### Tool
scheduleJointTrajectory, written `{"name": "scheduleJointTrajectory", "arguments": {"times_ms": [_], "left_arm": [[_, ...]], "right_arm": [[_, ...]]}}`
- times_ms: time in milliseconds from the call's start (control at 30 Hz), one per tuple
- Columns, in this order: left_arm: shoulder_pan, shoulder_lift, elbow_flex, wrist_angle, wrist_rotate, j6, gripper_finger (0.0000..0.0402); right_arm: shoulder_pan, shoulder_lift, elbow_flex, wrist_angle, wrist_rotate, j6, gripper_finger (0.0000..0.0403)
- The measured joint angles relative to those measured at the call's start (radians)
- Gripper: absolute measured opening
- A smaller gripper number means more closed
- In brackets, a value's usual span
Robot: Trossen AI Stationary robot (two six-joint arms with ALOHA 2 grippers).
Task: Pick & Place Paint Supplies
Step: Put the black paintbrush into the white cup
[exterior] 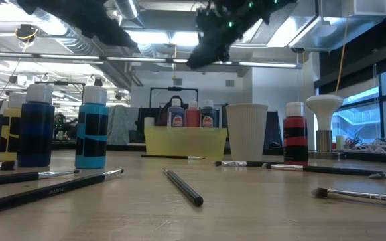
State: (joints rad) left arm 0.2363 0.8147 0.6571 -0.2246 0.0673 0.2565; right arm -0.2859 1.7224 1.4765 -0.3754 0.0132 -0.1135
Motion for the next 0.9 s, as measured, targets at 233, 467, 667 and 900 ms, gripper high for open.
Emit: {"name": "scheduleJointTrajectory", "arguments": {"times_ms": [233,467,667,900], "left_arm": [[-0.001,0.081,0.000,0.067,0.076,0.174,0.0244],[-0.001,0.271,0.000,0.193,0.080,0.253,0.0242],[-0.001,0.435,0.000,0.340,0.082,0.261,0.0242],[-0.004,0.557,0.000,0.526,0.082,0.127,0.0242]], "right_arm": [[0.094,-0.099,0.068,-0.108,0.000,-0.026,0.0188],[0.229,-0.244,0.073,-0.241,0.001,0.007,0.0188],[0.358,-0.322,0.073,-0.286,0.001,0.052,0.0188],[0.467,-0.340,0.073,-0.302,0.010,0.054,0.0188]]}}
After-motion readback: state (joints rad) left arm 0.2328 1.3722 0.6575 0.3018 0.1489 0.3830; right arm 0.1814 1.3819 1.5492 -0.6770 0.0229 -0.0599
